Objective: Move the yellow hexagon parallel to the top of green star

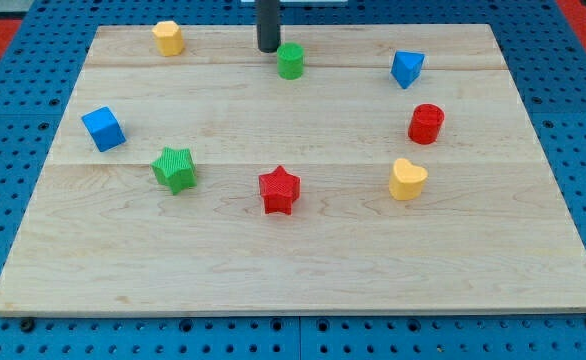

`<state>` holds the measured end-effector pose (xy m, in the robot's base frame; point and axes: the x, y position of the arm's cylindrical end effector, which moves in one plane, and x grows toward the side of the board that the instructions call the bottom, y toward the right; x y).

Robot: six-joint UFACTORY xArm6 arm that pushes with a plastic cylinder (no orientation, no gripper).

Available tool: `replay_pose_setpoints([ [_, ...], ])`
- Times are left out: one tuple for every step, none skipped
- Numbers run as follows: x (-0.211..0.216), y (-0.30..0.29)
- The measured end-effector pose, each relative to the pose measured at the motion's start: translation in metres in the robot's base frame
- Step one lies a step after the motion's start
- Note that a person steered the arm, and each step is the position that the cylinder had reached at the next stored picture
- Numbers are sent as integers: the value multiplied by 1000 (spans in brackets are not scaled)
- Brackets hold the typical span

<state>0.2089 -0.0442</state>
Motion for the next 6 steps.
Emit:
replay_pose_setpoints([
  [-16,-7],
  [-17,-39],
  [-17,-54],
  [-17,-70],
  [-18,-119],
  [-17,-172],
])
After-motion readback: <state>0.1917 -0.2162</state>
